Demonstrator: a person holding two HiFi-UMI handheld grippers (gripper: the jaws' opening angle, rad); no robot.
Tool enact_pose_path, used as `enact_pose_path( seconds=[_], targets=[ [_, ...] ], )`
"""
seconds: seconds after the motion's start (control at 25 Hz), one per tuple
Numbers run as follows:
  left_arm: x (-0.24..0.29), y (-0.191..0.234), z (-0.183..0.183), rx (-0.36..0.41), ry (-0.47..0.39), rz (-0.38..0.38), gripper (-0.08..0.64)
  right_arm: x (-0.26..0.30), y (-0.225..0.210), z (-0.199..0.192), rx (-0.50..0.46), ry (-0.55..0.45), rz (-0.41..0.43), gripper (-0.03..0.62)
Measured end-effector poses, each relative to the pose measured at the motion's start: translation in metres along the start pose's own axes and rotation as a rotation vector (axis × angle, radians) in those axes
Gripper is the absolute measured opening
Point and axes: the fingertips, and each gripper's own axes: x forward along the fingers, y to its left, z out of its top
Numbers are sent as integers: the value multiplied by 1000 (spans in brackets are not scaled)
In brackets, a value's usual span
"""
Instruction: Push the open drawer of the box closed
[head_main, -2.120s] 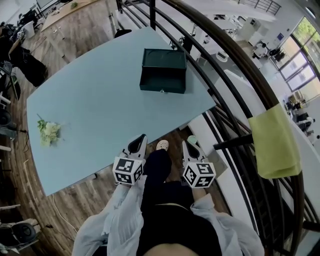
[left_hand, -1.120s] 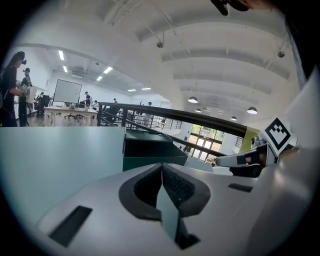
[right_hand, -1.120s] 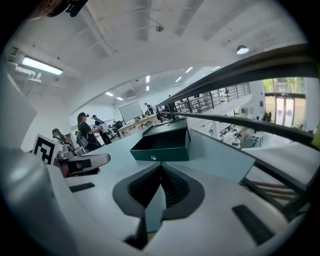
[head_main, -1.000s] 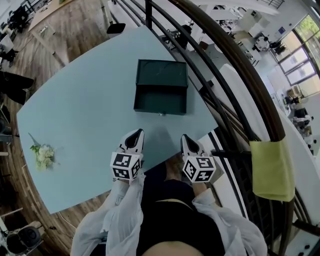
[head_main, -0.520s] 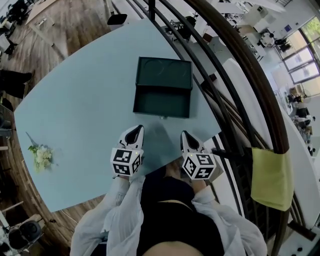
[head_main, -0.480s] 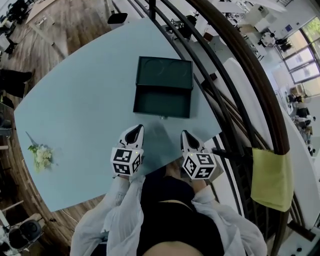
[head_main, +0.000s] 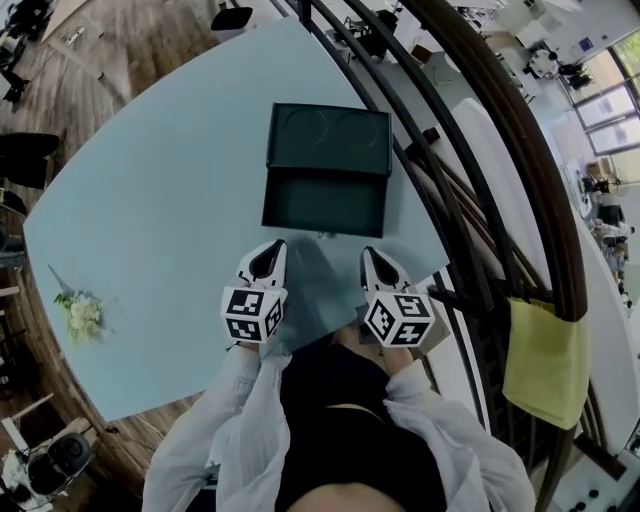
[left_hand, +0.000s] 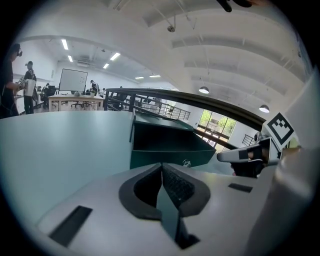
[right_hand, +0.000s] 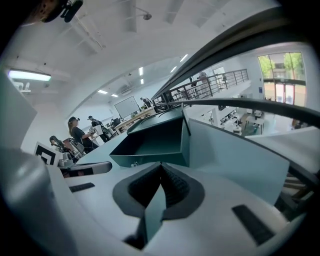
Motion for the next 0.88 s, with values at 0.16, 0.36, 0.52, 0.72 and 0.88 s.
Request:
enact_pose_path(
  seconds=[0.16, 0.36, 0.52, 0.72, 0.88],
  targets=[
    [9, 2, -1, 0, 10, 0, 18, 8, -2, -4, 49, 10, 8, 8],
    [15, 0, -2, -7, 19, 0, 18, 16, -5, -8, 89, 27, 9, 8],
    [21, 4, 0, -9, 21, -3, 18, 23, -4, 2, 109, 8, -5, 8],
    [23, 4, 2, -22, 21, 1, 18, 25, -6, 6, 122, 12, -4, 8],
    [22, 5, 3, -33, 20, 10, 18, 25, -5, 5, 124, 19, 0, 8]
  ],
)
